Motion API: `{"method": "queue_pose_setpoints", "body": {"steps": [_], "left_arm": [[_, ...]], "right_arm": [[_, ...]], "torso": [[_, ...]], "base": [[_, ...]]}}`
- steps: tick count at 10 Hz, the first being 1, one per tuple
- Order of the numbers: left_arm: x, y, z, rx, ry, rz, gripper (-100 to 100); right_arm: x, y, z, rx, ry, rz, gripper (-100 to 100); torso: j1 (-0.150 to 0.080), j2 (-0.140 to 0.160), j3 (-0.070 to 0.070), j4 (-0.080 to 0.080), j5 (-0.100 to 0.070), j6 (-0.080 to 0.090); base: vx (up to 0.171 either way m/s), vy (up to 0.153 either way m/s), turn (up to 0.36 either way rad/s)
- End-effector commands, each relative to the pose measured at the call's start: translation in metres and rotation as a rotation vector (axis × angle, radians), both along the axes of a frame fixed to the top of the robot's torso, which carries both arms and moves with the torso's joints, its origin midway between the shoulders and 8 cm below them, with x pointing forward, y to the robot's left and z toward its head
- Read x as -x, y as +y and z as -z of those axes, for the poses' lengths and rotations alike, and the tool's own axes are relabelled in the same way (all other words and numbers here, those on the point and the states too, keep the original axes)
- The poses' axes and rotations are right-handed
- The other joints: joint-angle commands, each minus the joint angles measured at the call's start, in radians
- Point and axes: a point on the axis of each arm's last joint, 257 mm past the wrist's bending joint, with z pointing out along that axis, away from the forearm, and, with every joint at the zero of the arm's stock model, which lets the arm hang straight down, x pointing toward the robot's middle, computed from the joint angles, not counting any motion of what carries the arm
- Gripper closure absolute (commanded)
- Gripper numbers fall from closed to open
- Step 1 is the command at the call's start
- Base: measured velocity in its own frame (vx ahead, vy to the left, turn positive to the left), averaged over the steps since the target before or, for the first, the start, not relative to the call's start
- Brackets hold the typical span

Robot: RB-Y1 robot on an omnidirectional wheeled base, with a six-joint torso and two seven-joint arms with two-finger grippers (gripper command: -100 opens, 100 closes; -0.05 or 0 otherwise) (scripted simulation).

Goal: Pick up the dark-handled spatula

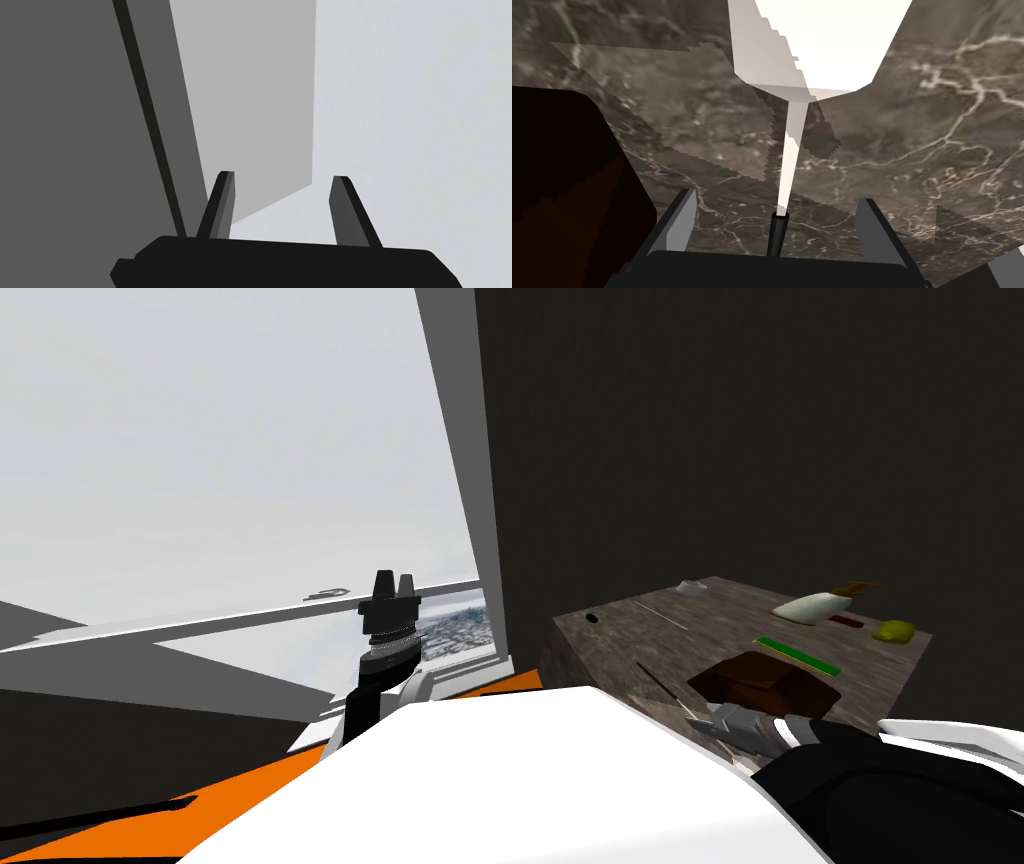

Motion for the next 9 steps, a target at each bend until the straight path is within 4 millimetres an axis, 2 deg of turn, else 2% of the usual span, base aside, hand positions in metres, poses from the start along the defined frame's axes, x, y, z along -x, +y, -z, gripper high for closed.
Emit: {"method": "queue_pose_setpoints", "body": {"steps": [1,3,9], "left_arm": [[0.000,0.000,0.000,0.000,0.000,0.000,0],[0.000,0.000,0.000,0.000,0.000,0.000,0],[0.000,0.000,0.000,0.000,0.000,0.000,0]], "right_arm": [[0.000,-0.003,0.002,-0.004,0.000,0.021,-100],[0.003,-0.014,0.006,0.002,-0.004,0.044,-100],[0.010,-0.031,0.014,-0.005,-0.002,0.129,-100]], "torso": [[0.000,0.000,0.000,0.000,0.000,0.000],[0.000,0.001,0.001,0.000,0.000,0.000],[-0.001,0.000,0.000,0.000,0.000,0.001]], "base": [[-0.084,0.006,0.101],[-0.086,0.025,0.170],[-0.055,0.018,0.113]]}}
